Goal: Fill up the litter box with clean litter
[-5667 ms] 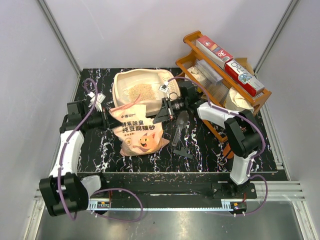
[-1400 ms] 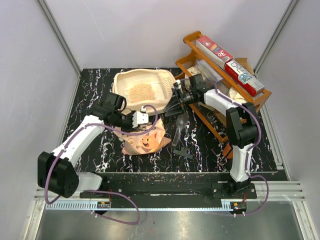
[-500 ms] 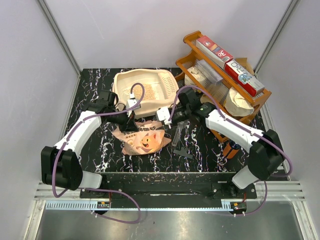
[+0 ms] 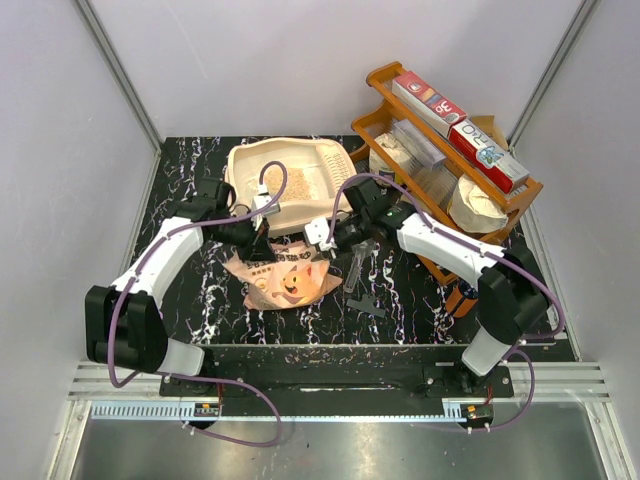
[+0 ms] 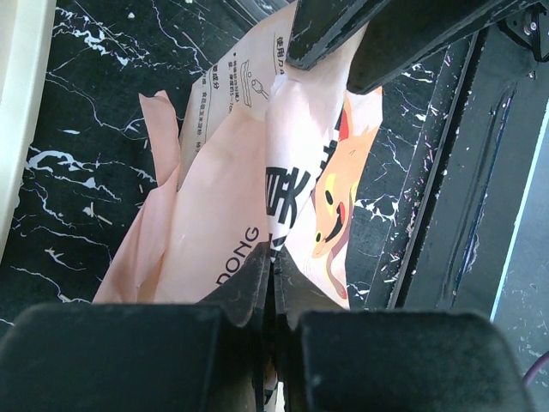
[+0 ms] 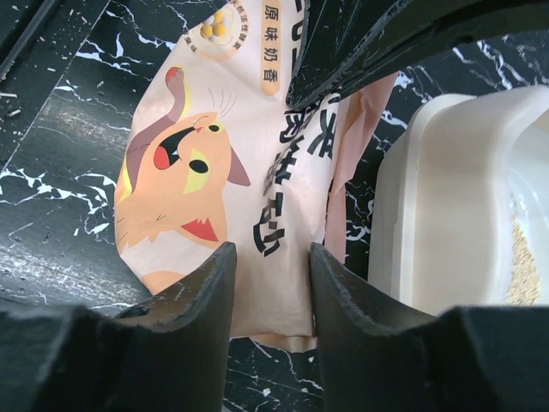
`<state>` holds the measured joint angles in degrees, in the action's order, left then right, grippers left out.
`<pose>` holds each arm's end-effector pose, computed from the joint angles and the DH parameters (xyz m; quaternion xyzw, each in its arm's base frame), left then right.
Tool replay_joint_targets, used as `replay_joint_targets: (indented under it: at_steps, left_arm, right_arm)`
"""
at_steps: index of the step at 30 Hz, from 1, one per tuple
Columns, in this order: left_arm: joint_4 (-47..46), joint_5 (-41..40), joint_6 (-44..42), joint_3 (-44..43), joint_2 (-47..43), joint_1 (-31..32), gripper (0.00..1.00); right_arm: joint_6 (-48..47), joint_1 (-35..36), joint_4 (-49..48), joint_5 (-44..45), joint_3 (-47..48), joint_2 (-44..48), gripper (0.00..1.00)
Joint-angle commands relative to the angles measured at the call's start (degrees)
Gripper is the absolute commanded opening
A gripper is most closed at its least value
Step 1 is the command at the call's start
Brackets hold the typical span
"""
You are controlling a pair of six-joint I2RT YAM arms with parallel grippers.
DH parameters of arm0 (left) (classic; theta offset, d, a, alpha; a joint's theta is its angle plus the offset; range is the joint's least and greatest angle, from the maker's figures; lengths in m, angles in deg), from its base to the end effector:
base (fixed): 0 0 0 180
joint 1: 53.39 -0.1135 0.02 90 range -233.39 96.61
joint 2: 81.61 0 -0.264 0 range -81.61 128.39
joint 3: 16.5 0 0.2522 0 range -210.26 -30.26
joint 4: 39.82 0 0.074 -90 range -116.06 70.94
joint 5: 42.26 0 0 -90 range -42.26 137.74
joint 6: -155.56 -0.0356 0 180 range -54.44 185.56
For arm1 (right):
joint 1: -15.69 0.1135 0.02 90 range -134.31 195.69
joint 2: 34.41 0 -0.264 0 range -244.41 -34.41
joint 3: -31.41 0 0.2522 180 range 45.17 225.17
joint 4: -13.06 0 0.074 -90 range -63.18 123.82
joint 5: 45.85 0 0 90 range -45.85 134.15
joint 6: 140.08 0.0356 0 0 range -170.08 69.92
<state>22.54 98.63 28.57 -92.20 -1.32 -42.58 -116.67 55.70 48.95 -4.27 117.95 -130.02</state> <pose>0.2548 -0.0768 0.2648 0.4369 0.7741 -0.3692 0.2711 0.2616 0.2544 0.2675 -0.7694 0.3776 0.2884 0.4270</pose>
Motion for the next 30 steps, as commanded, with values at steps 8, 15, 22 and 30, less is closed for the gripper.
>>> replay_joint_targets:
  at_steps: [8, 15, 22, 30]
  left_arm:
    - [6.50, 2.12, -10.26, -1.00, -2.50, -1.84, 0.38]
    - [6.60, -10.37, -15.83, 5.50, -7.07, -3.51, 0.34]
    - [10.11, -6.96, -14.60, 6.30, -10.85, -13.68, 0.00]
    - [10.92, 4.29, -13.73, 4.01, -12.95, -14.06, 0.12]
  right_arm:
    - [21.03, -1.07, -4.81, 5.00, 1.41, -1.42, 0.07]
    - [35.02, -3.35, -11.05, 5.80, -0.44, 0.60, 0.00]
    - [52.25, -10.74, -15.27, -0.87, 0.00, 0.96, 0.00]
    - [69.22, -11.18, -21.69, -7.74, 2.20, -3.26, 0.00]
